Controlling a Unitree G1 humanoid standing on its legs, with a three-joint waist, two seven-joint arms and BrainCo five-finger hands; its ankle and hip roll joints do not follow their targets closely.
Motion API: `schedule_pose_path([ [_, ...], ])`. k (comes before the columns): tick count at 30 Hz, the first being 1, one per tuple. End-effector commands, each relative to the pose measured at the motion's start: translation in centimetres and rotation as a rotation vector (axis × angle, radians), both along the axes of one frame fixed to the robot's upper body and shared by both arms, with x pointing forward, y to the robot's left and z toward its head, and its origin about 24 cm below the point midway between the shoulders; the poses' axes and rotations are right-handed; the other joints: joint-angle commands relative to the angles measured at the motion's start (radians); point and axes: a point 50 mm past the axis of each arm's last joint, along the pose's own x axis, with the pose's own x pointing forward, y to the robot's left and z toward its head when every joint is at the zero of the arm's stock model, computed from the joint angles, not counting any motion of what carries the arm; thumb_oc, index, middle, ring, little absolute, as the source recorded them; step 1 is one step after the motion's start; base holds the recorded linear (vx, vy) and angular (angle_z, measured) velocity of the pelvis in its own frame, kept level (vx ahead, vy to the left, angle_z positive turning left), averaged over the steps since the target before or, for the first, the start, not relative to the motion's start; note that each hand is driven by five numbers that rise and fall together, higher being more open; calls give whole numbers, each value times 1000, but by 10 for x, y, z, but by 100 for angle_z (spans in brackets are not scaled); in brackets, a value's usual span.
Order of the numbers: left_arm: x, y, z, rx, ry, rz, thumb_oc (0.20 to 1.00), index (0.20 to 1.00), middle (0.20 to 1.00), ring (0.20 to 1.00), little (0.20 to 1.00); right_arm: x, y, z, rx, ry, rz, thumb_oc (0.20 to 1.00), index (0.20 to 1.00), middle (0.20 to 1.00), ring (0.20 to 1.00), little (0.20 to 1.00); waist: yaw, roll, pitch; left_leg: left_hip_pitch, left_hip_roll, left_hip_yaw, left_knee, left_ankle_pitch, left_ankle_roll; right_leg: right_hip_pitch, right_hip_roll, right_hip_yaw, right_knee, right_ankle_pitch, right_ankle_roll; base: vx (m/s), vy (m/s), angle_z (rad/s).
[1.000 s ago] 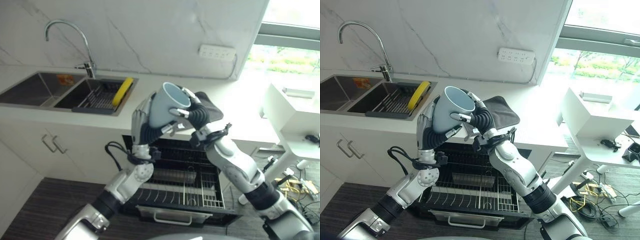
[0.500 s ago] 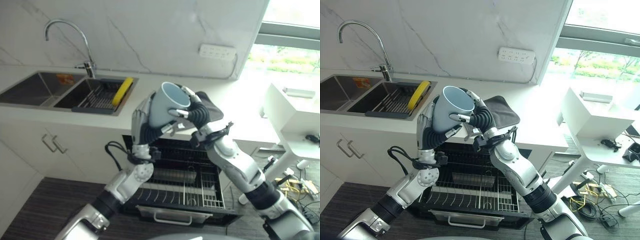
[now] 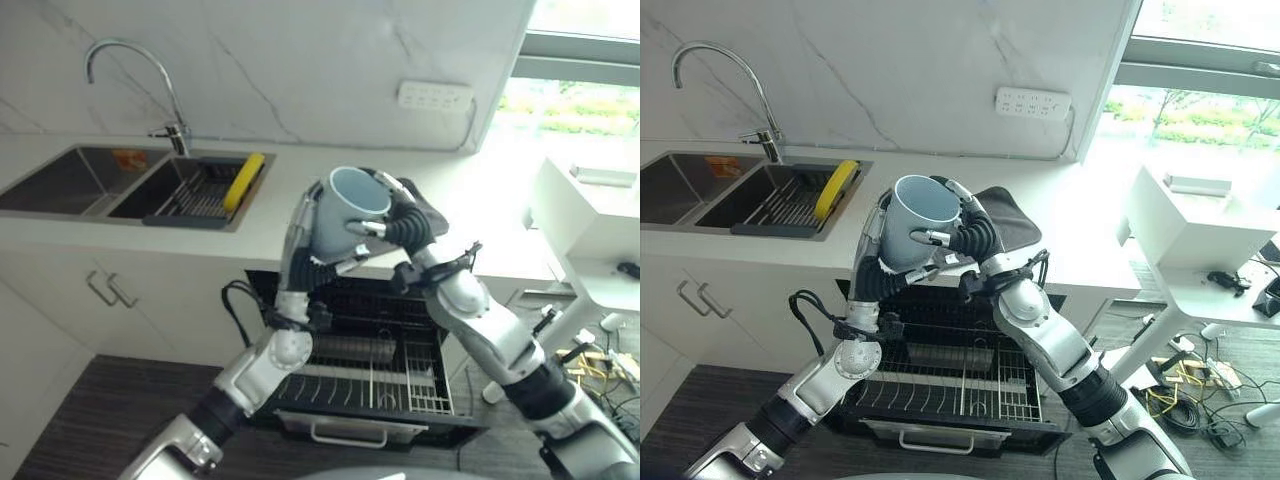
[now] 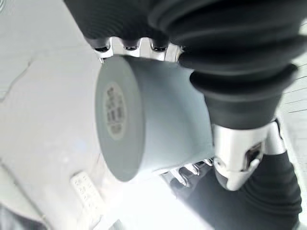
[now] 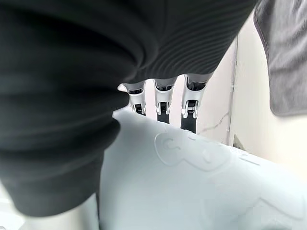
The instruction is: Place the dishes in the dishwasher.
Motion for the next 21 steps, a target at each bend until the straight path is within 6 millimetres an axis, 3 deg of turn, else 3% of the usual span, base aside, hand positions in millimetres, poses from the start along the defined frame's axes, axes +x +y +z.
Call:
schedule_pose_path([
  [1,4,1,23,-48,-76,-68,1000,1000,1000,1000,1000,-9,-3,55,129,-233,16,200,200,200,200,200,8,-46,27,51,-17,11,12,-92,23,51,-53,16,1,-39,59,0,0,0],
  [8,4,42,4,-161,135,56,1000,1000,1000,1000,1000,-8,-35,39,111,-203,-102,200,200,200,200,200,13,-36,34,50,-17,6,12,-88,23,52,-54,6,1,-40,56,3,5,0],
  [10,-1,62,-4,-184,200,126,1000,1000,1000,1000,1000,-10,-52,34,96,-211,-167,200,200,200,200,200,14,-29,40,48,-17,3,12,-83,23,51,-52,6,1,-40,52,21,45,1],
  [14,-6,93,1,-261,217,225,1000,1000,1000,1000,1000,-18,-74,28,96,-215,-241,200,200,200,200,200,14,-19,48,45,-18,0,12,-79,22,50,-50,3,1,-41,50,34,43,2],
  [17,-12,109,10,-280,237,203,1000,1000,1000,1000,1000,-27,-92,24,109,-192,-274,200,200,200,200,200,5,-13,55,46,-21,-4,12,-77,24,55,-40,15,1,-46,42,92,39,3],
  [19,-14,110,11,-281,279,149,1000,1000,1000,1000,1000,-30,-99,21,111,-176,-291,200,200,200,200,200,-2,-10,65,48,-23,-11,12,-72,26,60,-29,24,6,-50,34,90,38,2],
  [21,-14,109,15,-334,312,75,1000,1000,1000,1000,1000,-33,-106,21,114,-178,-299,200,200,200,200,200,-6,-5,98,31,-23,-23,47,-55,26,23,-15,48,100,-93,17,-61,31,1],
])
